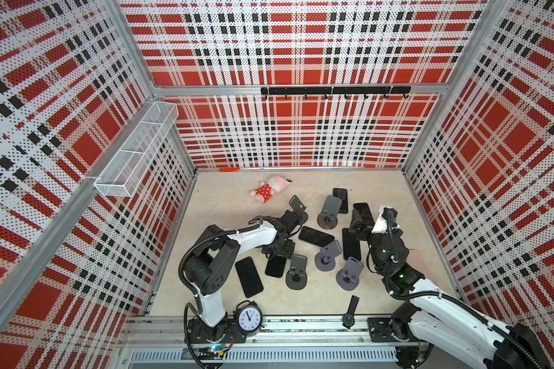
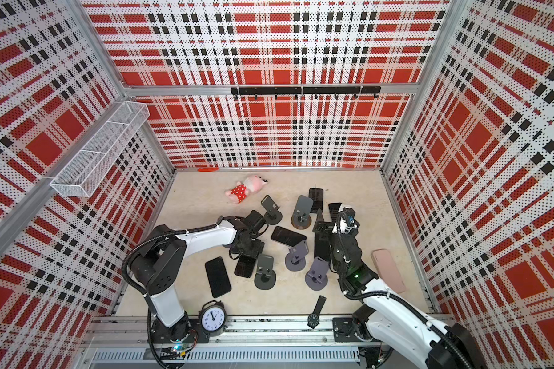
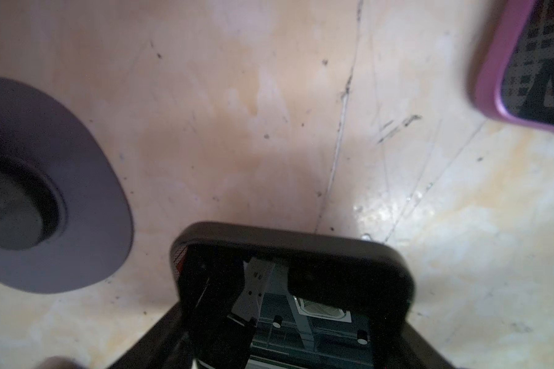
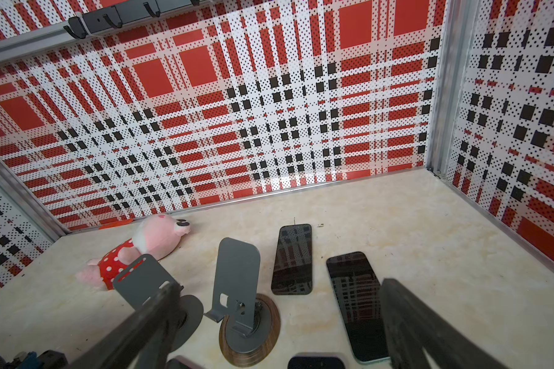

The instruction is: Remove the phone from the phone stand

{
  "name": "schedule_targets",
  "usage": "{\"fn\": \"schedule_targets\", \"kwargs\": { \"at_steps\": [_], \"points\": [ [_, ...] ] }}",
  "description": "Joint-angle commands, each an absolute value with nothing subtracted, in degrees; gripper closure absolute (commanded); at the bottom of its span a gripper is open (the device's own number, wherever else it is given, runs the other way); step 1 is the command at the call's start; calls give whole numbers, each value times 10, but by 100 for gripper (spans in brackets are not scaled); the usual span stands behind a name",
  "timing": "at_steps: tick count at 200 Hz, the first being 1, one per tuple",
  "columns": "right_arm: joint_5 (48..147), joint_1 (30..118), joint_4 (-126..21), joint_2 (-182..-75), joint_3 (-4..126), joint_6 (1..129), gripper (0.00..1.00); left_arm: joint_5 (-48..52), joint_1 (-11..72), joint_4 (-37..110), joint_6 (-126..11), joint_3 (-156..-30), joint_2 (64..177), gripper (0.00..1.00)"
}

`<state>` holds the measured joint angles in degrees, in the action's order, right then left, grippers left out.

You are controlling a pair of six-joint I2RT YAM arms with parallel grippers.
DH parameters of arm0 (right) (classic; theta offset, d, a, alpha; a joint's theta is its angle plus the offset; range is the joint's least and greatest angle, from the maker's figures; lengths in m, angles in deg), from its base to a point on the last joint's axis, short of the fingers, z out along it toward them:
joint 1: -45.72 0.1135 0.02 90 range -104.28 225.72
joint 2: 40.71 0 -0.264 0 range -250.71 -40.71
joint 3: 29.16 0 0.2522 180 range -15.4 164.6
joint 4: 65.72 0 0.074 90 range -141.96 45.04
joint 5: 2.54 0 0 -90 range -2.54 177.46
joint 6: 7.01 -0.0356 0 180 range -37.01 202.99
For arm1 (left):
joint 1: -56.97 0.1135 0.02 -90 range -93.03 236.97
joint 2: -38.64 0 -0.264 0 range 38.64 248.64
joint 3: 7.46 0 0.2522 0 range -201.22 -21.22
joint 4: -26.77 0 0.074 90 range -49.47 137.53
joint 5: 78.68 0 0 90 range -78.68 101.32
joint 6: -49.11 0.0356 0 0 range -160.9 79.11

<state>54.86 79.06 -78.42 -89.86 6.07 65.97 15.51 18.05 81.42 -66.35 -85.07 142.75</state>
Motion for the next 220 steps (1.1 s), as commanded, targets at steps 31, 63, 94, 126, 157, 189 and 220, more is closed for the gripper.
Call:
{"fn": "schedule_targets", "kwargs": {
  "at_steps": [31,63,94,126,157,189,220],
  "points": [
    [554,789,-788,-893,63,660,0,161,181,802,-663,-847,1447,19],
    [566,790,-783,-895,67,663,0,156,181,796,-665,-844,1444,18],
    [563,789,-782,-897,67,664,0,154,181,795,-667,-840,1441,18],
    [561,789,-785,-900,66,664,0,155,184,798,-660,-842,1430,18],
    [556,789,-785,-903,67,663,0,184,200,812,-663,-856,1373,15],
    [537,789,-784,-910,73,691,0,210,219,806,-688,-877,1283,12],
    [516,788,-755,-932,102,716,0,275,250,774,-708,-890,1194,8]
  ]
}}
